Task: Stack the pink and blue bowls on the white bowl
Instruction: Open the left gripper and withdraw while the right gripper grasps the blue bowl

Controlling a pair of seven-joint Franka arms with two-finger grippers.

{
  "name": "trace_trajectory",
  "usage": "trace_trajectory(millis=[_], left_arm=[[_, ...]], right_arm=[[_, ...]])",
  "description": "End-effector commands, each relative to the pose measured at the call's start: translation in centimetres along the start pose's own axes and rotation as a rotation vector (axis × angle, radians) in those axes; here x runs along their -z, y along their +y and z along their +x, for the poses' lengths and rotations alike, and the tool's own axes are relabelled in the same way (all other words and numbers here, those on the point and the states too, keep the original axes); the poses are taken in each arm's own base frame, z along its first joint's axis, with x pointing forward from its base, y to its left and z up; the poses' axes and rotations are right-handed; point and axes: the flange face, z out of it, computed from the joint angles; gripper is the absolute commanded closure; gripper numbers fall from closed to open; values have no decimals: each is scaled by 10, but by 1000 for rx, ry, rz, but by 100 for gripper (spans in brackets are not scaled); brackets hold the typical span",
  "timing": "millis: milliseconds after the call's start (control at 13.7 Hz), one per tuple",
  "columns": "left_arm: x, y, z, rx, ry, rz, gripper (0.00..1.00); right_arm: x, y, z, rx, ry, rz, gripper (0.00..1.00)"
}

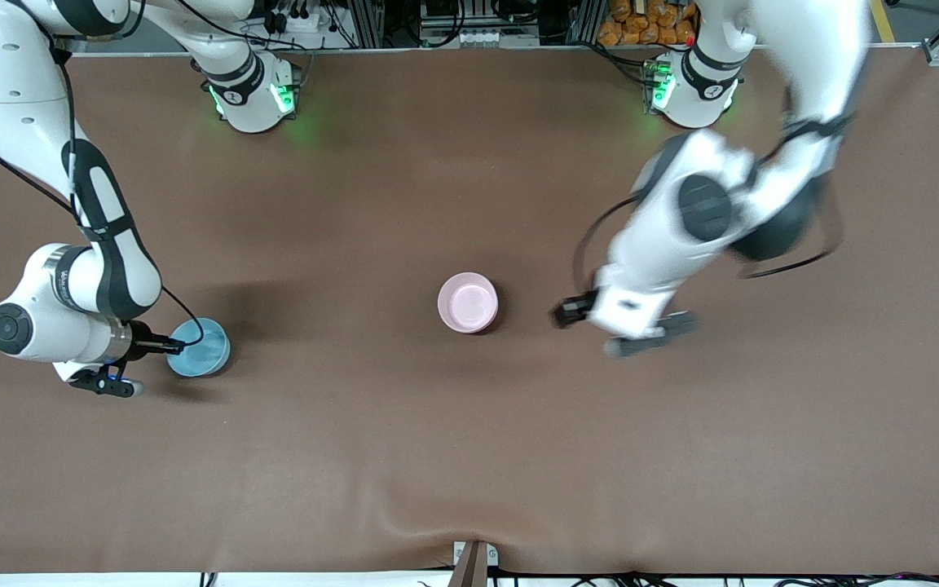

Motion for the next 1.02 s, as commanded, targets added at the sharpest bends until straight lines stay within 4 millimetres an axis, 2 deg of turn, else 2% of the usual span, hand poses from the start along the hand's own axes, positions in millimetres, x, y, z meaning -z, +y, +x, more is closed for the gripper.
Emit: trace_trajectory(millis=[0, 146, 219, 365, 511, 658, 731, 804, 877, 950], left_arm=[[69, -51, 21, -49, 16, 40, 0], [105, -97, 47, -136, -1, 56, 0], [119, -116, 55, -121, -7, 65, 0], [136, -143, 64, -134, -17, 86, 0], [159, -153, 61, -154, 13, 81, 0], [182, -155, 48, -151, 49, 80, 0], [184, -158, 45, -151, 41, 88, 0], [187, -160, 41, -150, 26, 100, 0], [198, -168, 36, -143, 33, 108, 0], [203, -175, 37, -137, 43, 115, 0]], right_arm=[[17, 1, -6, -16, 0, 14, 100], [37, -5, -10, -7, 4, 16, 100], [46, -8, -12, -2, 4, 18, 100], [69, -28, -18, 17, 9, 48, 100], [88, -47, -26, 26, 8, 88, 100], [105, -72, -34, 43, 14, 114, 100], [112, -86, -40, 46, 2, 132, 100], [117, -110, -48, 39, -11, 154, 100], [119, -136, -56, 4, -20, 168, 100], [119, -166, -63, -34, -23, 164, 100]])
